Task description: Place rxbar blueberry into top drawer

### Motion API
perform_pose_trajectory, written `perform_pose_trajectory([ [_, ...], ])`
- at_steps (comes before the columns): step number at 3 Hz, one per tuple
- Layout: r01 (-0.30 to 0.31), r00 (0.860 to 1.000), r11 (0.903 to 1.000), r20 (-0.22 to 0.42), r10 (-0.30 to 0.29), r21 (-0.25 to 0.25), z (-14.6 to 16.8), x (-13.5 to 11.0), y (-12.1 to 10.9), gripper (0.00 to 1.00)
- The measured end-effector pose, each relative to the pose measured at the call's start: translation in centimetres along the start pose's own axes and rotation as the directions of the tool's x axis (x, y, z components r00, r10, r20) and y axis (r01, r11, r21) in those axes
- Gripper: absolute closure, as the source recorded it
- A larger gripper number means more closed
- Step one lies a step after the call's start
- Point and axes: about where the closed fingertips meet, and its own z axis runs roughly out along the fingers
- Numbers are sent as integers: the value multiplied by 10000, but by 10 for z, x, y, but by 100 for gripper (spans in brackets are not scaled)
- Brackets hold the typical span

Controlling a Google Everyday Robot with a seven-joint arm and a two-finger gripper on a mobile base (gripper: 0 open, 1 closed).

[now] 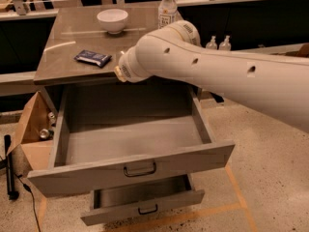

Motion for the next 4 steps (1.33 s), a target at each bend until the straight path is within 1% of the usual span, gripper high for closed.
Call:
perform_pose_trajectory([
  [1,-49,9998,10000,210,49,-8,-9,2,-1,59],
  [2,-37,9965,9997,837,58,-245,-3,-8,-8,35],
  [3,319,9898,9976,1408,-230,-613,15,-24,-12,13],
  [4,834,9814,9914,1809,-641,-1011,40,-39,-16,0],
])
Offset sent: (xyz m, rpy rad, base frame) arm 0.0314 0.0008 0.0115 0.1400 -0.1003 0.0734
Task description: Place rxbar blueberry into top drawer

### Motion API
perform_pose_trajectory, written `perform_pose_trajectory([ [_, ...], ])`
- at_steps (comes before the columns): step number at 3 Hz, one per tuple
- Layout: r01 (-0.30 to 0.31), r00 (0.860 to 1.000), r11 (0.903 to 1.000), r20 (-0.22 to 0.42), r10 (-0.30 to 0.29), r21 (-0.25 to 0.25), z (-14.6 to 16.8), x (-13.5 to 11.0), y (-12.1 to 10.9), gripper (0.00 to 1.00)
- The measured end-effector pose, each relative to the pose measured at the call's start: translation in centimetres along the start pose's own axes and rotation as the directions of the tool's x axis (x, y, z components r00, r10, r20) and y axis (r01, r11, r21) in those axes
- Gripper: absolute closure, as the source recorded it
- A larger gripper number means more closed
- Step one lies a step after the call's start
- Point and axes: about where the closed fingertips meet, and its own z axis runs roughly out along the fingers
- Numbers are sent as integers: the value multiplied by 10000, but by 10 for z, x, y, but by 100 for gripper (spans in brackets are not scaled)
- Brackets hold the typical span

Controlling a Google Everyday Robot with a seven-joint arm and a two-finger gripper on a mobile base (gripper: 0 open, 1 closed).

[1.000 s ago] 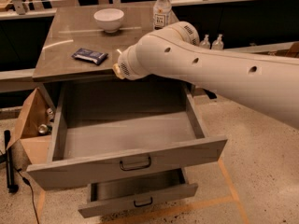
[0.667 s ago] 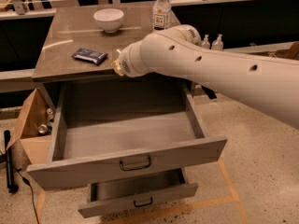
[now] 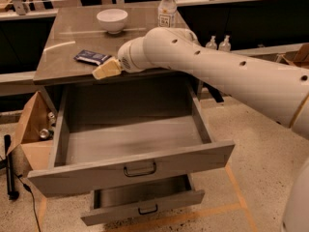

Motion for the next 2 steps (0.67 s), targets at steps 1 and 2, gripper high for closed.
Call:
perform_pose_trajectory([
  [1,205,9990,9995,400,-194,-258,18,-12,-9,0],
  [2,319,9974,9984,666,-287,-469,34,-24,-17,0],
])
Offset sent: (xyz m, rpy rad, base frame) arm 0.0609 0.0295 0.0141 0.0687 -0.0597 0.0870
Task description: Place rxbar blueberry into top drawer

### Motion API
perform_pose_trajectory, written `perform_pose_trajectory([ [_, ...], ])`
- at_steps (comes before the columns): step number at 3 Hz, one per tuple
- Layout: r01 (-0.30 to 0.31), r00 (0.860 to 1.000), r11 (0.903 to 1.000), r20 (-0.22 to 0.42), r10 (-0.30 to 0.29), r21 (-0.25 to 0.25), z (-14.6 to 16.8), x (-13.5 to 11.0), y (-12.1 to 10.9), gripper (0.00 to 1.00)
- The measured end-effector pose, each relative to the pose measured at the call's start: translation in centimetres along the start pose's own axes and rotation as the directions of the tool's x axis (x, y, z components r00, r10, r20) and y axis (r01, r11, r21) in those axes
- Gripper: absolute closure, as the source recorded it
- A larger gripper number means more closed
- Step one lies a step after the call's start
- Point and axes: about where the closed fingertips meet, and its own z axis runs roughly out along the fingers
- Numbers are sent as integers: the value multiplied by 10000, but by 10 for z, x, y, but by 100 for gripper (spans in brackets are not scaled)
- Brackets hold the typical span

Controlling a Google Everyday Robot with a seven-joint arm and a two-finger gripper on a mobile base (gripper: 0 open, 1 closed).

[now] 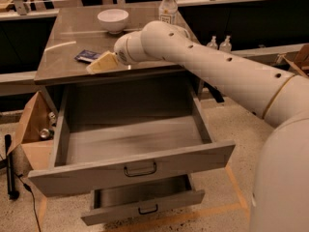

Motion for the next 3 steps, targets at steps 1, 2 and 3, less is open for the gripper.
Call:
perform_pose_trajectory([
  [1,176,9998,9996,83,-174,-220,19,-8,-3,0],
  [2,283,9995,9987,130,-278,-423,38,-14,0,0],
  [3,154,9999,9972,-25,-156,-730,58,-13,4,5],
])
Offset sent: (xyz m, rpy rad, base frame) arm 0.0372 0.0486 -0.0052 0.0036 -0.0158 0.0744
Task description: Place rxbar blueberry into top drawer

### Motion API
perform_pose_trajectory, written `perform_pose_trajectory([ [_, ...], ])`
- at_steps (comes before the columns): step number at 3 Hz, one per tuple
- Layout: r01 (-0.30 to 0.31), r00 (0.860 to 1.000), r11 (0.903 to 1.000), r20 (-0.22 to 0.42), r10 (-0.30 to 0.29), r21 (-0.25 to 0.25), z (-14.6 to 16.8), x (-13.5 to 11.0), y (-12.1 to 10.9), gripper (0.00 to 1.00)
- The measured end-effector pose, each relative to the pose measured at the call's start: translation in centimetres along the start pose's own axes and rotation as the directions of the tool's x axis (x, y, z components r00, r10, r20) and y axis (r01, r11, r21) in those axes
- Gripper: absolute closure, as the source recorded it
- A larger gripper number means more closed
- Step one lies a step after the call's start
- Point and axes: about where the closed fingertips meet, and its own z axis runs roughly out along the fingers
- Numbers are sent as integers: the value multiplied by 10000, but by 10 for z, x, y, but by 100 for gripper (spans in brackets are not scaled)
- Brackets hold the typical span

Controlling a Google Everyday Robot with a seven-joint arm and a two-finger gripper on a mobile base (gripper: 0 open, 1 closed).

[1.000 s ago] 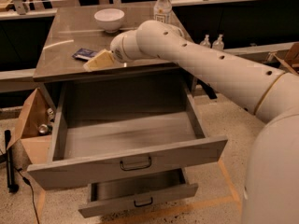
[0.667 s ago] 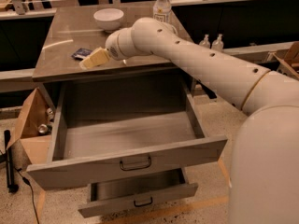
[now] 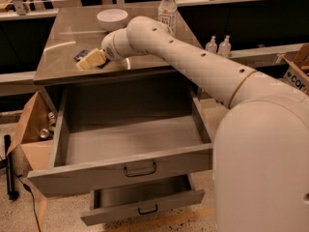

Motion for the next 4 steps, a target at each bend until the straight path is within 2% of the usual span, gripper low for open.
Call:
perform_pose_trajectory([
  [1,-126,9998,9998,-166,124,-159,10,5,2,13],
  [2,-241,9992,9994,-311,233,-263,17,11,3,17],
  [3,-314,9988,9990,-392,302,-315,21,16,3,33],
  [4,-395,9983,9985,-448,378,-374,24,19,3,56],
])
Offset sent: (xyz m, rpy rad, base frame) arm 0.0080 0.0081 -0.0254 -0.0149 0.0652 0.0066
